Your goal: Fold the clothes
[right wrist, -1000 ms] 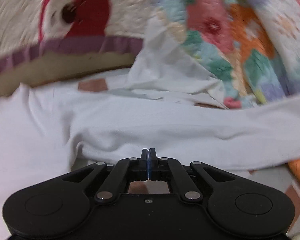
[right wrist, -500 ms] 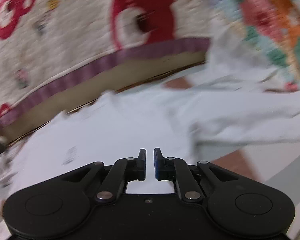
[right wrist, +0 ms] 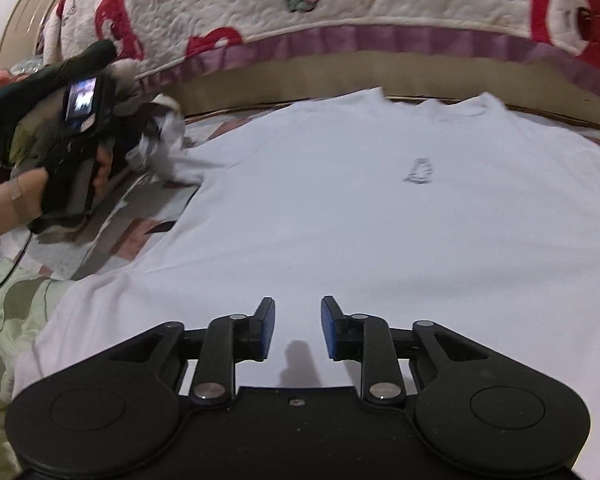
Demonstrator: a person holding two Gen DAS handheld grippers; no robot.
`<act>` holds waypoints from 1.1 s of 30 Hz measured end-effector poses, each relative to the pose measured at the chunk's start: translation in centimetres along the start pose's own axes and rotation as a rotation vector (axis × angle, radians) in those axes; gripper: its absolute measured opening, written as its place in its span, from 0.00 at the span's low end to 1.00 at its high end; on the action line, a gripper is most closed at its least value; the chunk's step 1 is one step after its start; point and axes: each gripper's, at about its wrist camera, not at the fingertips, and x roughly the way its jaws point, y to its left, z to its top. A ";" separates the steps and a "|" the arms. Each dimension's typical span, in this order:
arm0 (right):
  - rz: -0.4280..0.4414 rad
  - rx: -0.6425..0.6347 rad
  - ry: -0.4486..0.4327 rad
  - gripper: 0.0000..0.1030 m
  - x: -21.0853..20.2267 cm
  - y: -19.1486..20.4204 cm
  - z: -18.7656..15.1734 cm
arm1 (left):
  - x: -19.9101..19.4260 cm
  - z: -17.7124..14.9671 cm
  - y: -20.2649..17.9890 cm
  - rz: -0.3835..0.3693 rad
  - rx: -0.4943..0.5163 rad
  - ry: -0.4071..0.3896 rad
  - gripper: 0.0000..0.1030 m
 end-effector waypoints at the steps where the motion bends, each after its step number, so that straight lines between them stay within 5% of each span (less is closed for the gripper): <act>1: -0.006 -0.014 0.007 0.30 0.4 0.5 0.1 | -0.4 0.4 -0.3 0.029 0.019 -0.042 0.11; 6: 0.091 0.046 0.014 0.30 1.5 1.1 -0.5 | -4.9 1.8 0.1 0.075 -0.041 -0.198 0.23; 9: 0.183 0.100 0.009 0.33 1.6 0.8 -1.0 | -4.7 0.9 -0.7 0.052 0.010 -0.181 0.24; 14: 0.173 0.099 -0.017 0.36 0.8 0.4 -1.2 | -4.6 0.2 -1.2 0.025 -0.059 -0.108 0.17; 18: 0.174 0.154 -0.036 0.36 1.0 -1.4 -1.4 | -7.8 2.3 -3.1 -0.119 -0.101 -0.167 0.13; 21: 0.186 0.211 -0.049 0.36 1.5 -3.0 -1.7 | -11.2 3.8 -6.1 -0.335 -0.104 -0.215 0.15; 23: 0.184 0.255 -0.056 0.36 1.9 -4.0 -1.9 | -13.2 4.1 -8.4 -0.553 -0.111 -0.215 0.36; 24: 0.186 0.279 -0.057 0.36 2.0 -4.5 -2.1 | -13.6 3.9 -9.5 -0.637 -0.110 -0.187 0.67; 25: 0.187 0.304 -0.059 0.36 2.1 -5.0 -2.4 | -13.9 3.6 -10.6 -0.717 -0.107 -0.154 0.76; 33: 0.192 0.379 -0.097 0.37 2.3 -6.8 -2.7 | -10.5 -2.2 -11.5 -0.663 0.076 0.051 0.69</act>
